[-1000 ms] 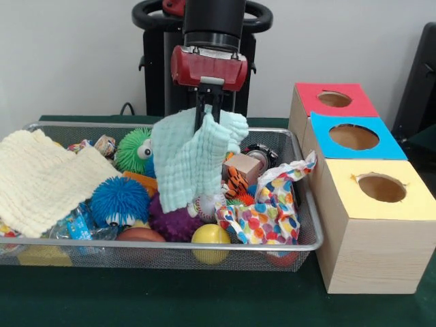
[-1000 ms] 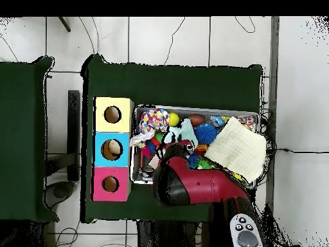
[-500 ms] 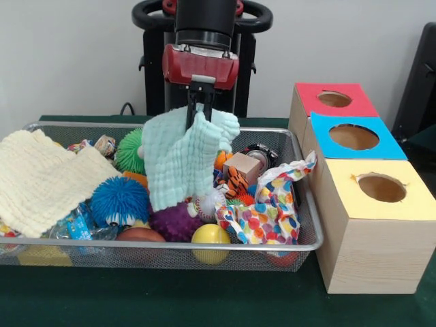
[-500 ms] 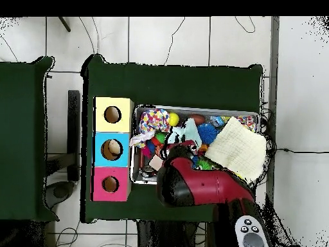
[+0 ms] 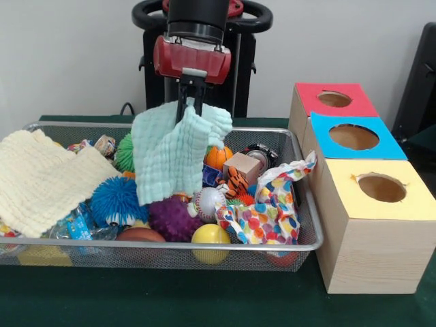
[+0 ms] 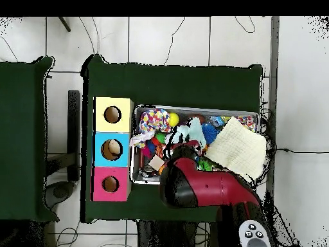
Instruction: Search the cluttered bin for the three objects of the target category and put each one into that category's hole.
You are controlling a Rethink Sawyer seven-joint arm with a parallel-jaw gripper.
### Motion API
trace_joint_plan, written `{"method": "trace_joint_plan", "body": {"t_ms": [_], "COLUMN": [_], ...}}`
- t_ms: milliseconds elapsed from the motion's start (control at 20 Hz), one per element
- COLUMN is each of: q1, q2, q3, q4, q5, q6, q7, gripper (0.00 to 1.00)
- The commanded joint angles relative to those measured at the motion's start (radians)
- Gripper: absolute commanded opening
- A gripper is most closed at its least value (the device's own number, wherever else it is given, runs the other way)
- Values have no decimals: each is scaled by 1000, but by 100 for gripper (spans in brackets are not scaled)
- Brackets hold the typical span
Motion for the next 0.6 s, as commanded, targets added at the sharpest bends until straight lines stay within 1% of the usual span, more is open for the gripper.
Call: {"method": "trace_joint_plan", "body": {"t_ms": [50, 150, 350, 450, 500, 600], "q1": [38, 46, 30, 14, 15, 18], "q2": [71, 83, 90, 94, 105, 128], "q3": [-31, -44, -33, -13, -13, -9], "q4": [-62, -65, -62, -53, -54, -60], "q5": [-66, -65, -69, -65, -49, -30], "q6": [22, 7, 2, 42, 71, 82], "q7": [65, 70, 66, 55, 59, 73], "gripper": [0, 0, 0, 0, 0, 0]}}
